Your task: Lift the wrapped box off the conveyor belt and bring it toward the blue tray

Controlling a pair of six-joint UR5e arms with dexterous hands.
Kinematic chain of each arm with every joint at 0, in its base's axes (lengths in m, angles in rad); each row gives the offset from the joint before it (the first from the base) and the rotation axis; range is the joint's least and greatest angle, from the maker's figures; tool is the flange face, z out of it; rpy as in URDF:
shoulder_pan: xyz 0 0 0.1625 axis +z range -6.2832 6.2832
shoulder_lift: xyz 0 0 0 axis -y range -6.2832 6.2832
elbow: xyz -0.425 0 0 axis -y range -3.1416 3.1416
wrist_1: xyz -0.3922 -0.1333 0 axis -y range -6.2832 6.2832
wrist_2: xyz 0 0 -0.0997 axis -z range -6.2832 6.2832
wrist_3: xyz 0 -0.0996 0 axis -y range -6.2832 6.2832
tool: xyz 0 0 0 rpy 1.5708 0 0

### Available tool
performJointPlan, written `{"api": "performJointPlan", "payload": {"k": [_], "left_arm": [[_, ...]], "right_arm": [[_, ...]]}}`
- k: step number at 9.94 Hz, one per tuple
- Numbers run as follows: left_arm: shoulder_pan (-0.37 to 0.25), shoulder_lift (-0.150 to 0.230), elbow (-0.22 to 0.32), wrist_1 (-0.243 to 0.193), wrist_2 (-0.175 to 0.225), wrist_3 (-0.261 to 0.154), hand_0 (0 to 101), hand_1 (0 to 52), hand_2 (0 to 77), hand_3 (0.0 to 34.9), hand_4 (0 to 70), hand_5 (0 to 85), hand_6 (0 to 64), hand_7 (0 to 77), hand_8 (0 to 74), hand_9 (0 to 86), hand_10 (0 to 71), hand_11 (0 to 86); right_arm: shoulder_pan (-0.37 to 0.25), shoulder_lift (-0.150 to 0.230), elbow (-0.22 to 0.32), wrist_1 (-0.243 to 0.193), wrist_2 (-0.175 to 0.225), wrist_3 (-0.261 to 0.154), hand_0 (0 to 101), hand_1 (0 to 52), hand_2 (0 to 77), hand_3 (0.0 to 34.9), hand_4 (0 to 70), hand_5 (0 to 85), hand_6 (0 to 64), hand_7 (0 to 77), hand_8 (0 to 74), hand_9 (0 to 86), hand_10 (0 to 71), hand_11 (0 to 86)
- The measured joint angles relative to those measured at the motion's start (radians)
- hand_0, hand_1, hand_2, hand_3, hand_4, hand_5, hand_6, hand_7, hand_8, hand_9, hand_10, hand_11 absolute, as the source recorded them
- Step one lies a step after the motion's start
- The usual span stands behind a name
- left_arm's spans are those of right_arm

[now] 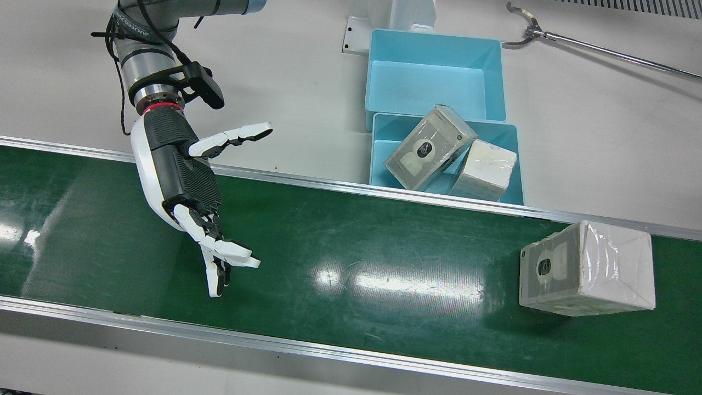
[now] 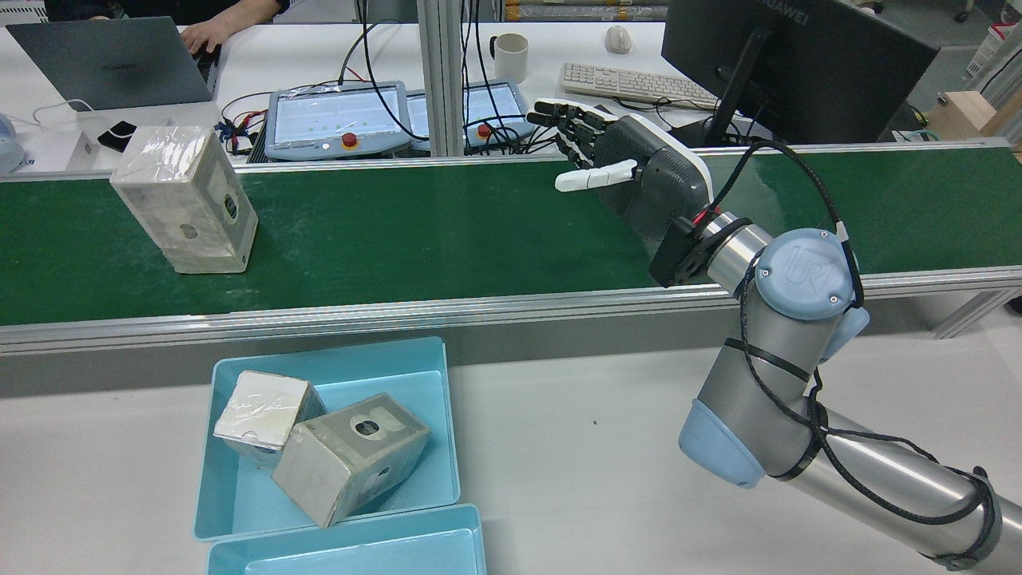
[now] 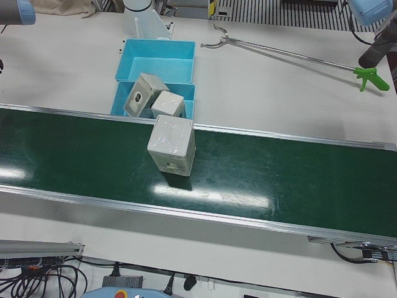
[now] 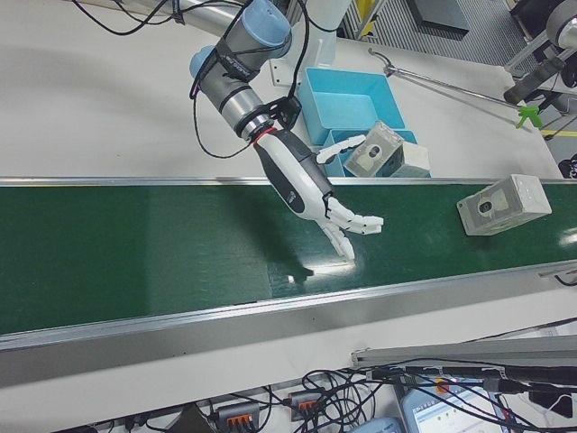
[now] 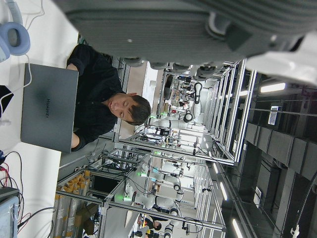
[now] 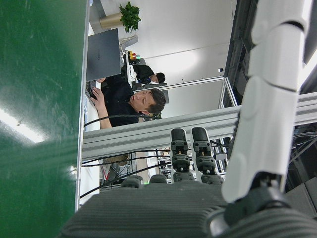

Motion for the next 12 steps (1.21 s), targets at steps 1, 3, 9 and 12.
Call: {"api": "performJointPlan", "payload": {"k": [1,3,9,12], "left_arm": [[0.0,0.0,0.0,0.0,0.0,0.0,0,0.0,1.1,0.0,0.0,1.1,0.0,0.5,0.5,0.5,0.5,0.5],[0.0,0.0,0.0,0.0,0.0,0.0,0,0.0,1.1,0.0,0.0,1.1,0.0,0.5,0.5,0.5,0.5,0.5],[0.0,0.0,0.0,0.0,0.0,0.0,0,0.0,1.1,0.0,0.0,1.1,0.0,0.5,0.5,0.5,0.5,0.0],[0.0,0.0,0.0,0.0,0.0,0.0,0,0.0,0.5,0.0,0.0,1.1,0.0,0.5,0.5,0.5,0.5,0.0]], "right_arm": [[0.0,0.008,-0.01,0.021,-0.001,-0.003,49,15.3,9.3,2.1,14.2,19.6,6.5,19.1,0.0,1.1,0.5,1.6],[0.006,0.006,-0.035,0.115,-0.012,-0.007,49,16.9,13.6,2.3,14.7,18.0,6.5,18.5,0.0,1.6,2.7,4.9],[0.0,0.037,-0.121,0.185,-0.039,-0.003,50,15.8,11.4,2.2,19.1,19.1,8.7,24.0,1.1,3.3,2.7,4.4],[0.0,0.05,-0.135,0.183,-0.041,-0.002,50,15.8,11.4,2.1,19.1,21.3,8.7,24.5,1.1,3.3,1.1,3.8]]}}
